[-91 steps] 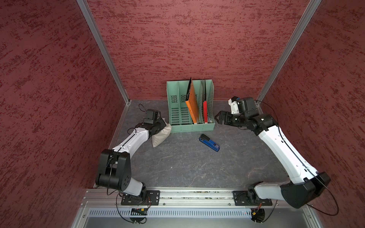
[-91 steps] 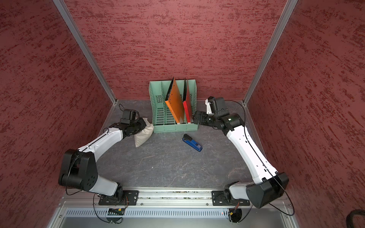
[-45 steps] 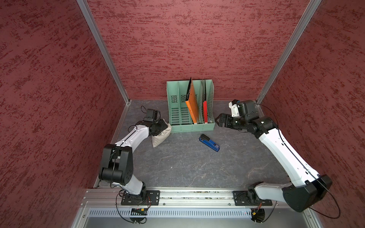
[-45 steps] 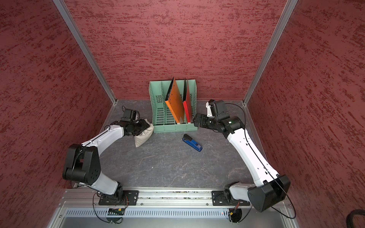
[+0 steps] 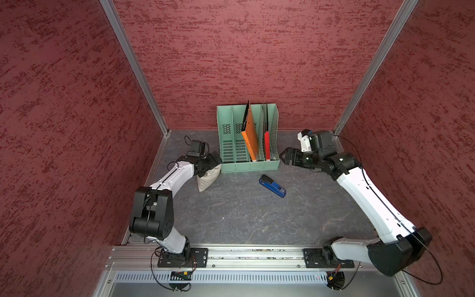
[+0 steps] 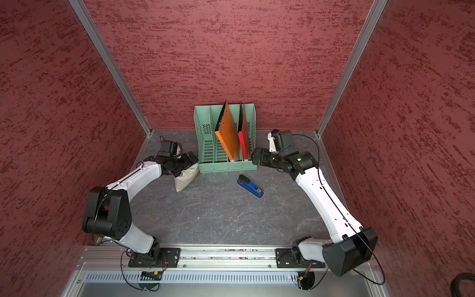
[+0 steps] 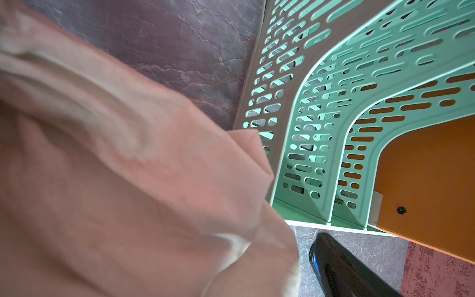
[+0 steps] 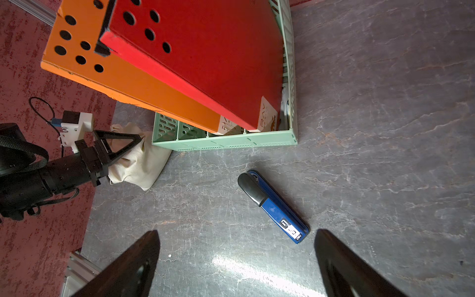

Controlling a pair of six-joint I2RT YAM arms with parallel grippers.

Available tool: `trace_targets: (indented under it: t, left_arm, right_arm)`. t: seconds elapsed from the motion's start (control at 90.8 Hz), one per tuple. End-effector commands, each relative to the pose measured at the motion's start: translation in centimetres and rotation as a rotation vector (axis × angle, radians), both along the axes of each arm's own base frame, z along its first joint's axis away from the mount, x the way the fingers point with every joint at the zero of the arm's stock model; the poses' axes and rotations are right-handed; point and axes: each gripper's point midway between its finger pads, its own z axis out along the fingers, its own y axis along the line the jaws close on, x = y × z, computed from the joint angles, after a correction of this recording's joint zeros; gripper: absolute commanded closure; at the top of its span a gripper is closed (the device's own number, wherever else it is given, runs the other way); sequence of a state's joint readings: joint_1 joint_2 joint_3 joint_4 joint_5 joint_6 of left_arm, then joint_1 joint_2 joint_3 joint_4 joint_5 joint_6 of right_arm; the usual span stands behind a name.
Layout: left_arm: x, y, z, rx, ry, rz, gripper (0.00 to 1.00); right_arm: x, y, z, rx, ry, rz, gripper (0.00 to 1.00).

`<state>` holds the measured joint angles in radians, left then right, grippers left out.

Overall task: Close the soil bag
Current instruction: Place the soil bag at the center of the board.

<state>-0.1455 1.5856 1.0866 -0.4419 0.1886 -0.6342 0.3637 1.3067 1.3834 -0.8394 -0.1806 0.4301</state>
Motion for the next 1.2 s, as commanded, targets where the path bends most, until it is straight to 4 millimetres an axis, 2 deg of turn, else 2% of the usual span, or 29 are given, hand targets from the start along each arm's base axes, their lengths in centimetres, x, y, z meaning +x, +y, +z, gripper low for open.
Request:
trace_targets:
  t: [0.0, 0.242, 0.507, 0.837, 1.014, 1.19]
  left_arm:
    - [-1.9, 1.1, -1.6, 0.044, 0.091, 0.019, 0.00]
    - [-2.3, 1.5, -0.5, 0.064, 0.070, 0.032, 0.00]
    - [-3.2, 2.4, 1.6, 0.096, 0.012, 0.060, 0.00]
    - [-4.6, 3.2, 4.0, 0.123, -0.086, 0.064, 0.00]
    - [-5.3, 3.8, 5.8, 0.155, -0.159, 0.067, 0.00]
    - [-6.0, 4.3, 8.7, 0.187, -0.274, 0.051, 0.00]
  right_arm:
    - [0.2, -0.1, 0.1, 0.005, -0.018, 0.001, 0.01]
    - [-0.1, -0.6, 0.5, -0.008, -0.048, -0.010, 0.02]
    - [-0.7, -2.0, 1.3, -0.030, -0.135, -0.052, 0.02]
    - [-2.4, -3.8, 2.5, -0.023, -0.286, -0.098, 0.01]
    - [-3.0, -4.4, 2.5, -0.056, -0.297, -0.098, 0.01]
    - [-3.3, -4.7, 2.3, -0.074, -0.303, -0.097, 0.01]
